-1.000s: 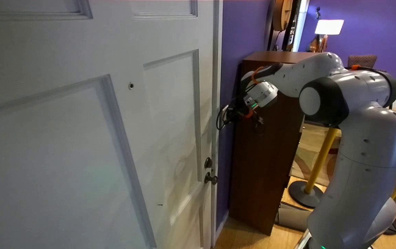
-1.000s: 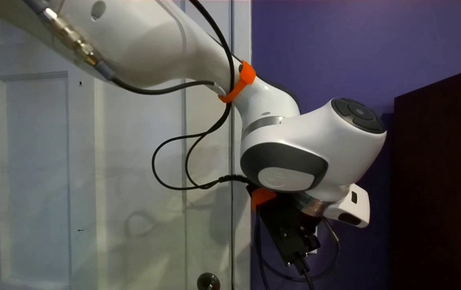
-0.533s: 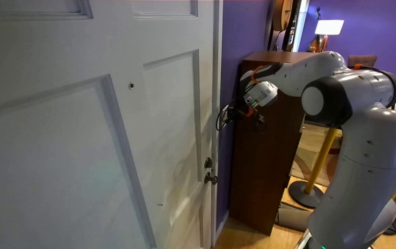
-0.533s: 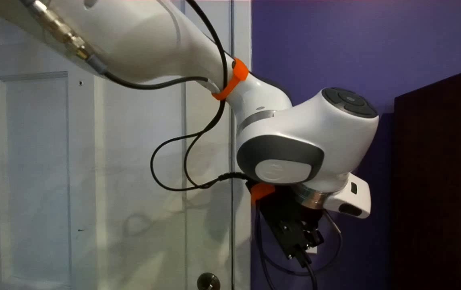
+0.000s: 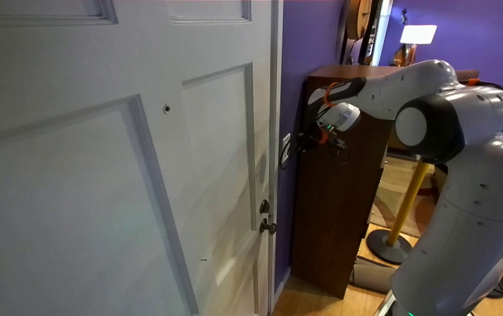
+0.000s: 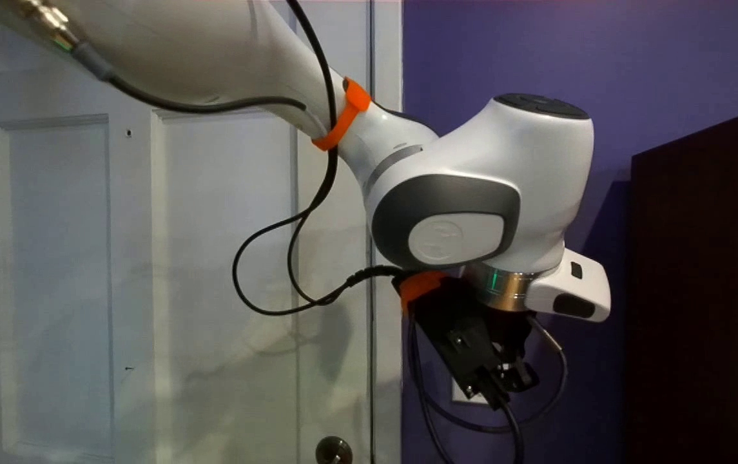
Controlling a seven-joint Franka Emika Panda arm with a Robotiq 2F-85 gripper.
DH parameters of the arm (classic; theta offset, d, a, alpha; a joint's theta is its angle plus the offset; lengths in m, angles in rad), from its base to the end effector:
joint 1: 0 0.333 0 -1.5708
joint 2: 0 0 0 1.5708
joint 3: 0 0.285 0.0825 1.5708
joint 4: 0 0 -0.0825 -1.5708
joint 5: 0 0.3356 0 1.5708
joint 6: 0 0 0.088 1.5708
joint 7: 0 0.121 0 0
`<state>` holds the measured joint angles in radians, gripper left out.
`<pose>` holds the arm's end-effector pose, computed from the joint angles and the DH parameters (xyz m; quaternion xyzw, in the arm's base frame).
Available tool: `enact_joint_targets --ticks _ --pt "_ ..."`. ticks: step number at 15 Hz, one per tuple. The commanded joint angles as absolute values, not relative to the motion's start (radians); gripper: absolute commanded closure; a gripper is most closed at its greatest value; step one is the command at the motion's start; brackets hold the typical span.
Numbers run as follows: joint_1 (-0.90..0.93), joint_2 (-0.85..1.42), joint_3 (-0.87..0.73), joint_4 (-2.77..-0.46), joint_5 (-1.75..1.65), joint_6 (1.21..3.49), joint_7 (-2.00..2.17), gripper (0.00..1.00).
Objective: Turn off the light switch
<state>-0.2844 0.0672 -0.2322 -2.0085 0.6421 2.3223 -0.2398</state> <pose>0.4897 -0.2566 0.4315 -0.9092 0.3125 -0.2022 0.1868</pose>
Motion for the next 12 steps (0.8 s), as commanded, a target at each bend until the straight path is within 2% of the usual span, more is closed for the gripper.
enact_joint_targets --ticks 1,2,9,12 --pt "-0.279 -0.008 -0.244 -2.071 0.561 2.356 -0.18 0.73" --pt "-0.28 -0.021 -0.247 -2.077 0.548 2.357 -0.173 0.68" --pt "-0.284 -0.137 -0.275 -2.124 0.428 2.346 -0.072 0.18" --pt "-0.287 -0.185 -0.284 -2.142 0.388 2.345 -0.037 0.01"
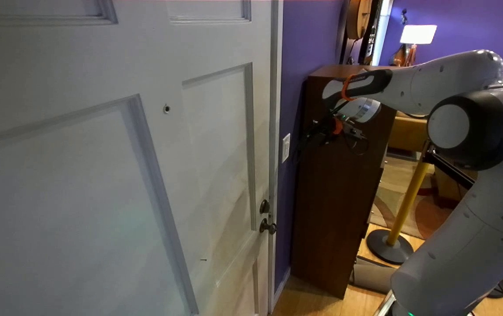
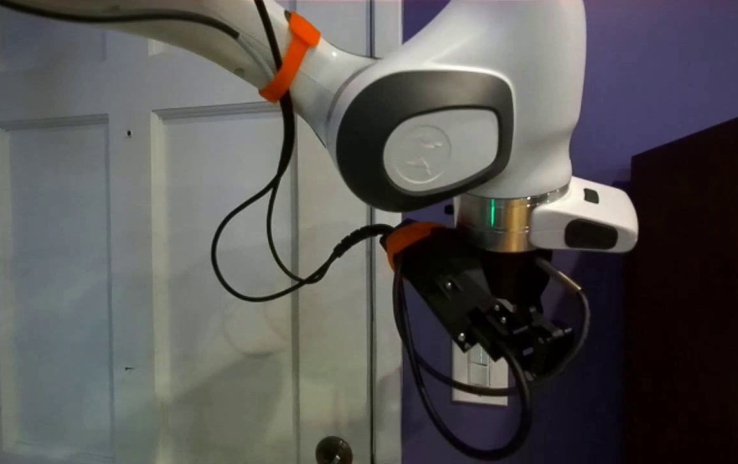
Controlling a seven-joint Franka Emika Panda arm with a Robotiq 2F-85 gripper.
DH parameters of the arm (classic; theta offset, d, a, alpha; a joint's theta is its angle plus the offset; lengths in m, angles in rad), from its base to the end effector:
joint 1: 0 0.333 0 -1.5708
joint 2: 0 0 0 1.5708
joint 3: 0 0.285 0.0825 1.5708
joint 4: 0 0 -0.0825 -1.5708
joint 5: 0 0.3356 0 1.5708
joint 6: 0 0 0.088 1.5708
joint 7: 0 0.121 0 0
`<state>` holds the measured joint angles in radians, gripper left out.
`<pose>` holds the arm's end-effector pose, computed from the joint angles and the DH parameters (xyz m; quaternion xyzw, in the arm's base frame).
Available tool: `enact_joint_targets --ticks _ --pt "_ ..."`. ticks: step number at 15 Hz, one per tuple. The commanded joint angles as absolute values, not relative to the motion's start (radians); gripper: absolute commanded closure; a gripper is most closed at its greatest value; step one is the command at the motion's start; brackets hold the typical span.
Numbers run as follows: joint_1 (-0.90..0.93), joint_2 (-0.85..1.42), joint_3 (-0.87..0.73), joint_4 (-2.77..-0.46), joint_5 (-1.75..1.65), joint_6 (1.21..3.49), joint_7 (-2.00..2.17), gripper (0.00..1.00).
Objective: Turn off the light switch
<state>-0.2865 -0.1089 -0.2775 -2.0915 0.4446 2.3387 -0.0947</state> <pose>0.4417 -0.2705 0.4843 -0.9023 0.3440 -0.2235 0.1322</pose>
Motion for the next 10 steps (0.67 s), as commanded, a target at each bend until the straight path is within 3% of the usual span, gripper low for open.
enact_joint_targets --ticks 1,10 --pt "-0.289 -0.2 -0.287 -2.147 0.379 2.346 -0.024 0.0" --pt "-0.334 -0.359 -0.279 -2.223 0.206 2.33 0.16 0.0"
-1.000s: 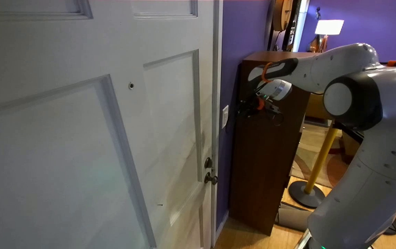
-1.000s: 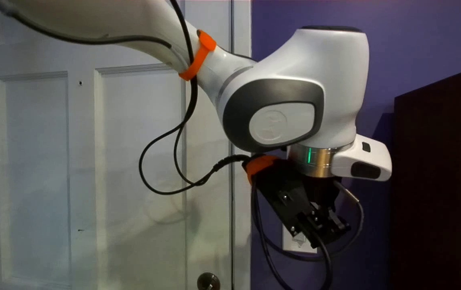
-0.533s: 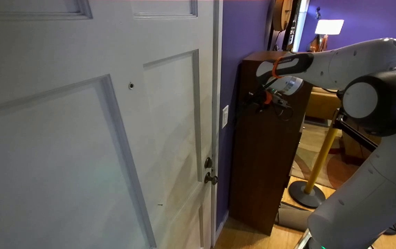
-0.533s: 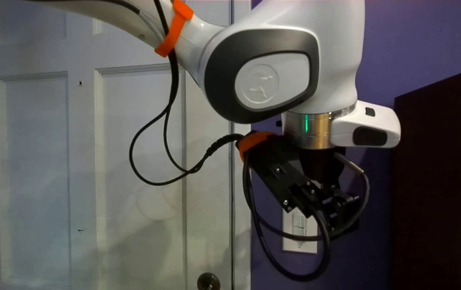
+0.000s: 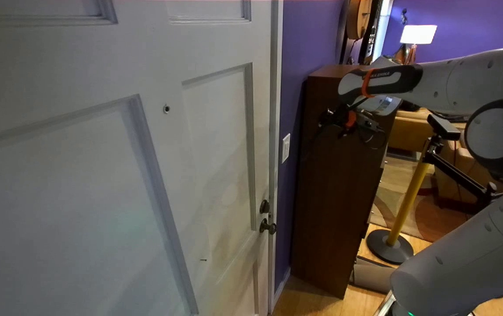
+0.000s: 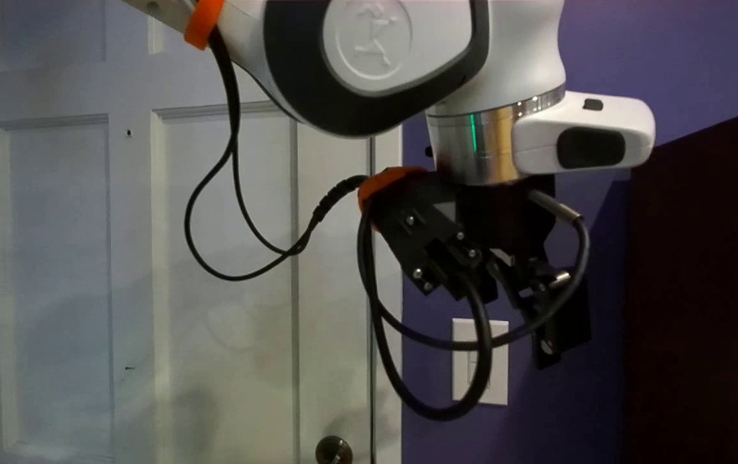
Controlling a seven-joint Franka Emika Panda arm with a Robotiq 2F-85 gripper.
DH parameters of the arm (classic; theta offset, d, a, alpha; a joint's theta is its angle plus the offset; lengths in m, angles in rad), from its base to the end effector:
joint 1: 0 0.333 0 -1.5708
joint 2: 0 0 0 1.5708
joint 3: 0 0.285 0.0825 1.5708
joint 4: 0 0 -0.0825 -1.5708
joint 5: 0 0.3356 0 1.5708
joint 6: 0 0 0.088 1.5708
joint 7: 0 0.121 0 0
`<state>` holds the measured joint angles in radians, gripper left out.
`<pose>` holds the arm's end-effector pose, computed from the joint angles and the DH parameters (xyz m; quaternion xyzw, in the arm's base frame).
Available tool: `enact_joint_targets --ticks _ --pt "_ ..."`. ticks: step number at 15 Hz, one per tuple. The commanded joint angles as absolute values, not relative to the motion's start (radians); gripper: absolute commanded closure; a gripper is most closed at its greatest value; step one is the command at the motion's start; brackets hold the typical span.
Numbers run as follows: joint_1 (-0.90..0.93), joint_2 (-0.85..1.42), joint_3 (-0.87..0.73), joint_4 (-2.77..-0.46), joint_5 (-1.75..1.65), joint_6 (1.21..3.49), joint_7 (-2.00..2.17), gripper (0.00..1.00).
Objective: Turn off the light switch
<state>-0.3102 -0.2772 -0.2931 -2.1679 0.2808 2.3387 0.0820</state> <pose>0.3937 -0.2750 0.5271 -0.8800 0.3951 -0.2444 0.0990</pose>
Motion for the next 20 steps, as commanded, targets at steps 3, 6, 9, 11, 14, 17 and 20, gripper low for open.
enact_joint_targets --ticks 3,6,9,11,14,17,20 --pt "-0.347 -0.406 -0.275 -2.243 0.18 2.302 0.216 0.0" --pt "-0.368 -0.448 -0.261 -2.262 0.143 2.272 0.27 0.0" --pt "-0.392 -0.488 -0.244 -2.278 0.099 2.238 0.32 0.0" --pt "-0.404 -0.514 -0.236 -2.29 0.084 2.228 0.344 0.0" --pt "-0.42 -0.545 -0.224 -2.3 0.066 2.212 0.372 0.0" --pt "-0.436 -0.571 -0.214 -2.31 0.053 2.209 0.391 0.0" --pt "-0.45 -0.586 -0.206 -2.312 0.039 2.215 0.409 0.0"
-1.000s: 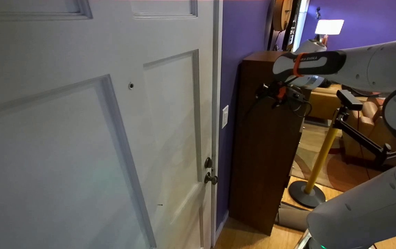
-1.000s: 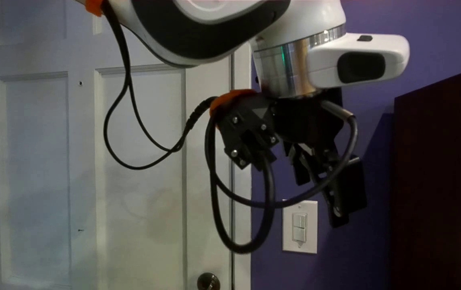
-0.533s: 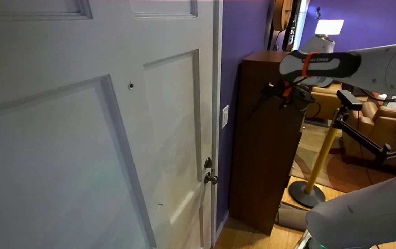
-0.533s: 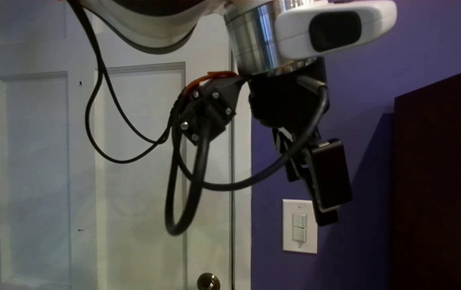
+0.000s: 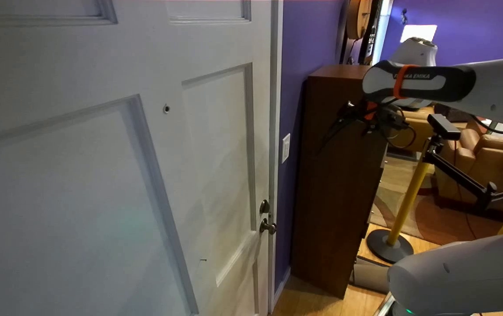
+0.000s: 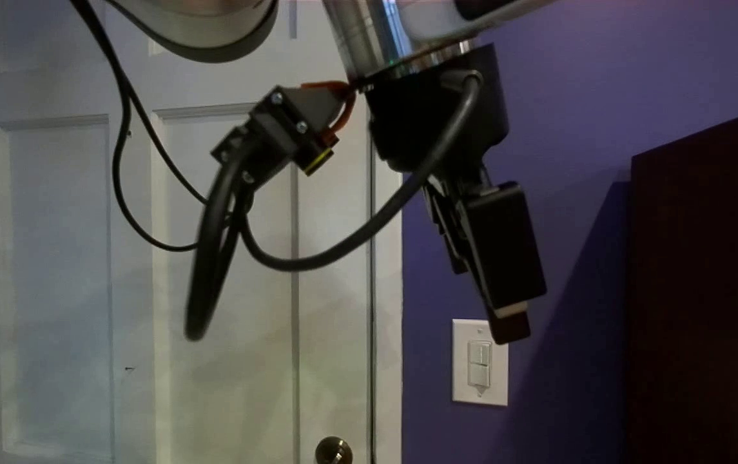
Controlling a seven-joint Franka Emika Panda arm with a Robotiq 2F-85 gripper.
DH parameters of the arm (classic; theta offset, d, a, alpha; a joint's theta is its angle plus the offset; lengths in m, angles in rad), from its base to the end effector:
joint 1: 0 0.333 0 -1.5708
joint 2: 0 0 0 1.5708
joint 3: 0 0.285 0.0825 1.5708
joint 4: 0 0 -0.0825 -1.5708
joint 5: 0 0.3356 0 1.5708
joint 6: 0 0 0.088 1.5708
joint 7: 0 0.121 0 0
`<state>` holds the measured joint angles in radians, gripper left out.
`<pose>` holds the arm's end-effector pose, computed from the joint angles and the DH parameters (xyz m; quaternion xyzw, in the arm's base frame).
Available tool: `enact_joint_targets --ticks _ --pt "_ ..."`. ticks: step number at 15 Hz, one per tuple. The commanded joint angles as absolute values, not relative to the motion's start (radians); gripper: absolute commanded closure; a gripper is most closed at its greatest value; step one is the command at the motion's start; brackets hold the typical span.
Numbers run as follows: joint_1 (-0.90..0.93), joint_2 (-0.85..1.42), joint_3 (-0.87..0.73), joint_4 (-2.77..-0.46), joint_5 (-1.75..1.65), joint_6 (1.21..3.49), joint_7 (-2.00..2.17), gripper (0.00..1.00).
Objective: Turn off the light switch
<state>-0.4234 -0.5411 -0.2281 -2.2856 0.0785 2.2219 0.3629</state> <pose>0.3157 -0.2553 0.5702 -0.8401 0.4828 -0.2393 0.0624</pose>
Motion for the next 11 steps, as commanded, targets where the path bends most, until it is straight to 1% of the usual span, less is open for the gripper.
enact_joint_targets --ticks 1,11 --pt "-0.424 -0.546 -0.229 -2.285 0.07 2.22 0.37 0.0" --pt "-0.433 -0.559 -0.222 -2.296 0.063 2.22 0.381 0.0"
